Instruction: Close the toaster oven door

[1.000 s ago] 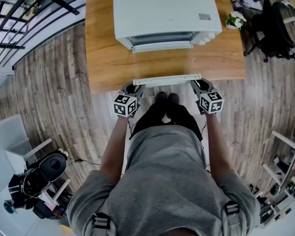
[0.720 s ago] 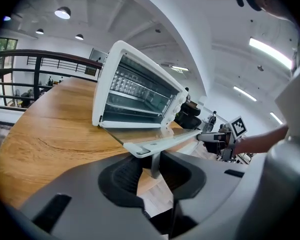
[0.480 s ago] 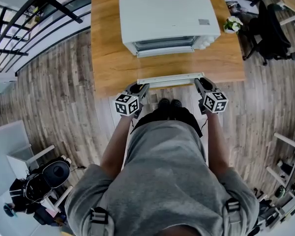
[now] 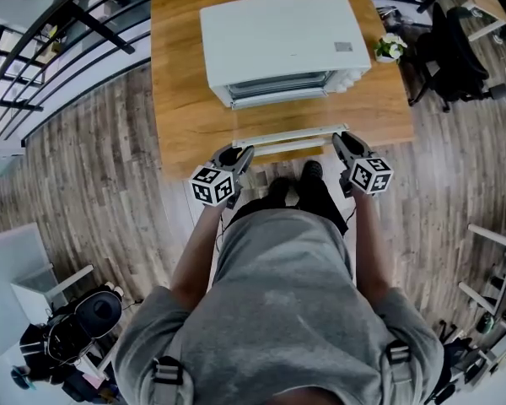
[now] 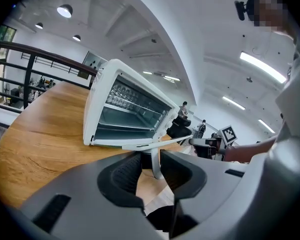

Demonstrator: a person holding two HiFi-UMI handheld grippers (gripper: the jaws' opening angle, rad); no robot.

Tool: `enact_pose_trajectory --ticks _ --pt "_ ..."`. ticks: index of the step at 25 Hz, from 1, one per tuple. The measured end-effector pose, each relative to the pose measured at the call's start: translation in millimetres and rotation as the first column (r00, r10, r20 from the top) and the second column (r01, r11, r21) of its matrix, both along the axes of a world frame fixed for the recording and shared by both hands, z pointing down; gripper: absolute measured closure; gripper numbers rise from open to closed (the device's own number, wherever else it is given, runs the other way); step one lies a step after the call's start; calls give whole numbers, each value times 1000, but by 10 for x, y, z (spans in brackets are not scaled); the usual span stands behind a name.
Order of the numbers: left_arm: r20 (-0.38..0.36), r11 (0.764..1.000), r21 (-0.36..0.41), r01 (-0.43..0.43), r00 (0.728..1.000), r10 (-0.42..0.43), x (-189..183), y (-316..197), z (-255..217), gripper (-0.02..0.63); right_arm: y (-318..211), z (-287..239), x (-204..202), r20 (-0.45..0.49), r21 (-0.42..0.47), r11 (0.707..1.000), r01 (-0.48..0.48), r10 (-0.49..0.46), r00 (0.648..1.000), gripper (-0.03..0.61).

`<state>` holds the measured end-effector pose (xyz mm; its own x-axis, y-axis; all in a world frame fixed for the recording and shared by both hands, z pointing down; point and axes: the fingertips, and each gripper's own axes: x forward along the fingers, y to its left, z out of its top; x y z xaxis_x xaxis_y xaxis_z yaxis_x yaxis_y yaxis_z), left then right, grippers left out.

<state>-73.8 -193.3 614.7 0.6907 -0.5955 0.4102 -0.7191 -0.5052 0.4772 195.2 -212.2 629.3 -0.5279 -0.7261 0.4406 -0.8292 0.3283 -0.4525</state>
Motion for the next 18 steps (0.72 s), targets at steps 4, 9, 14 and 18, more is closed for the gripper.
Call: enact_pose_trajectory --ticks 4,9,14,18 --pt "-28 1000 19 23 999 -22 -22 -107 -150 480 -97 -163 -4 18 26 999 -23 23 1000 476" --pt "-48 997 45 65 997 -63 -46 -222 -266 472 -212 -275 -15 15 42 999 -3 2 1000 474" --pt "-80 994 35 105 992 -102 -65 -286 -319 472 -281 -330 -32 -17 13 1000 29 -29 999 474" --pt "-88 991 29 130 988 -127 -61 -330 -353 472 -325 -368 -21 -19 13 999 37 -36 999 472"
